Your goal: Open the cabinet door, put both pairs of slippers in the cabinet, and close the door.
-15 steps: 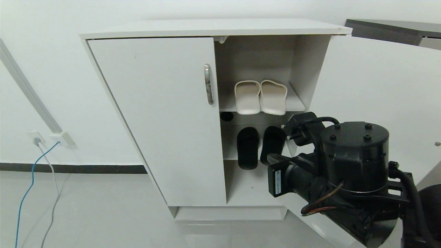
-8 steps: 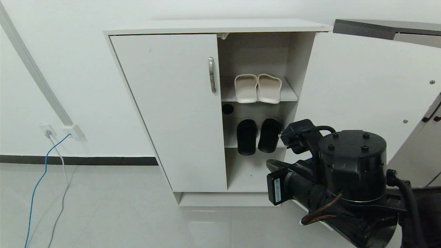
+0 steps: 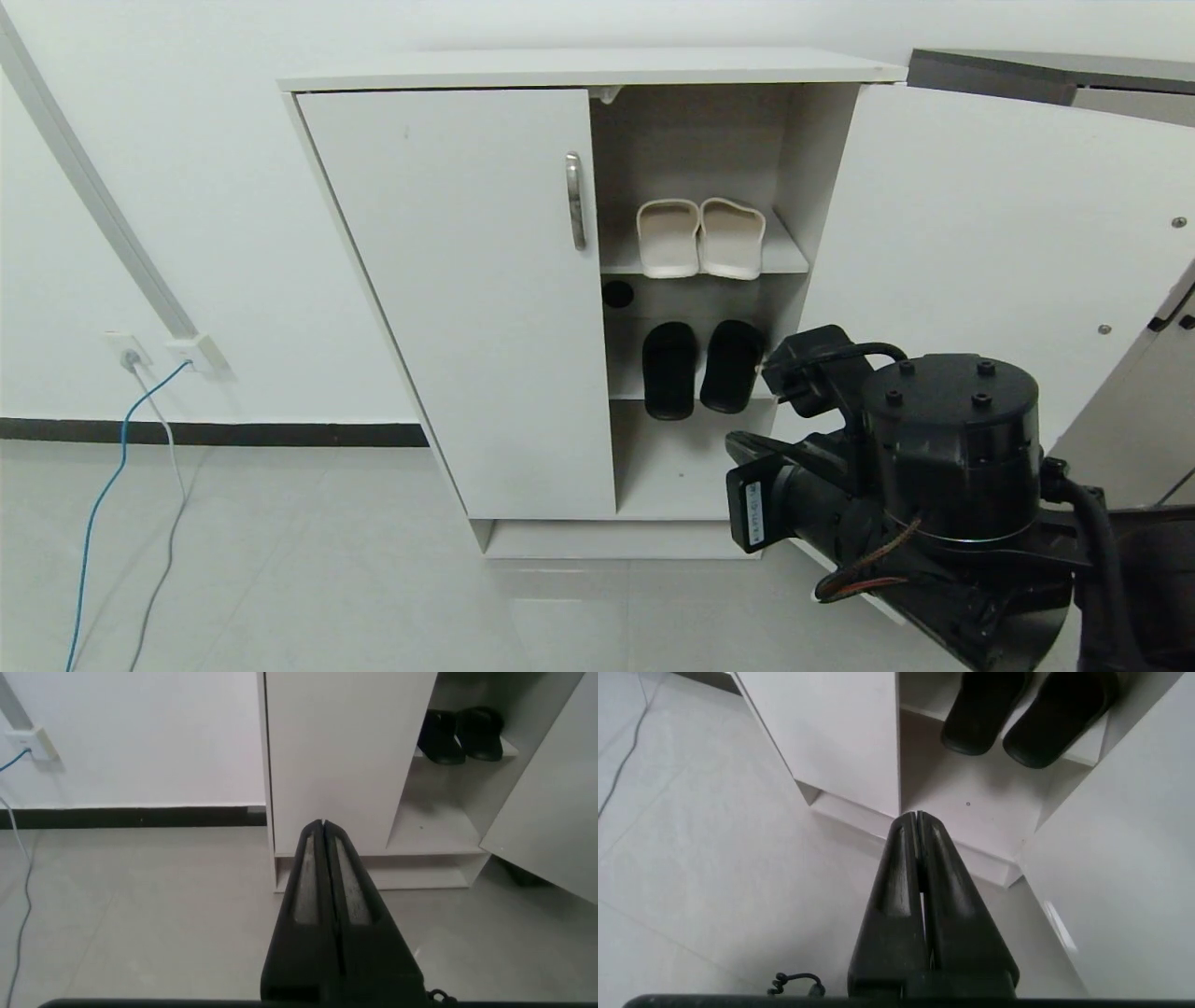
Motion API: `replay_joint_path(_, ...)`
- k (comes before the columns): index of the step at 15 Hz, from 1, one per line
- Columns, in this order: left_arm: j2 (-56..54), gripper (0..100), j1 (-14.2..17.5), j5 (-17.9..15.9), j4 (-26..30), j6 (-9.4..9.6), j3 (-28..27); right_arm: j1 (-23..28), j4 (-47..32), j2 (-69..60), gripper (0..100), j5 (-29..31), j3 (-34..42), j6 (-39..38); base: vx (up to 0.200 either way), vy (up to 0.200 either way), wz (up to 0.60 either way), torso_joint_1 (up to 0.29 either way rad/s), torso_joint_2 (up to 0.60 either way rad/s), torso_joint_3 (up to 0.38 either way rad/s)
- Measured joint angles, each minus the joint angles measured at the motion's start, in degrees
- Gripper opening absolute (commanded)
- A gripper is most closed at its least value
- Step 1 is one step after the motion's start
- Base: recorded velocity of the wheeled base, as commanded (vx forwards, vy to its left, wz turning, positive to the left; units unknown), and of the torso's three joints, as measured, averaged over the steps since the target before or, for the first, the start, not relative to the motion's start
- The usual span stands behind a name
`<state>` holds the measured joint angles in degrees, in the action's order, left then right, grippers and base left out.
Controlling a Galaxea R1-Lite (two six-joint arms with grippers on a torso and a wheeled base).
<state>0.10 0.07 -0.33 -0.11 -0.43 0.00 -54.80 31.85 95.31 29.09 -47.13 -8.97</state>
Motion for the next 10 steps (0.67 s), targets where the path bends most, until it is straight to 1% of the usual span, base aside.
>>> replay_joint_path(10, 0.0, 0, 0.0, 0.0, 0.0, -0.09, 0.0, 0.0, 0.0, 0.4, 0, 0.2, 0.1, 0.2, 0.0, 0.0, 0.0, 0.0, 0.0, 0.0)
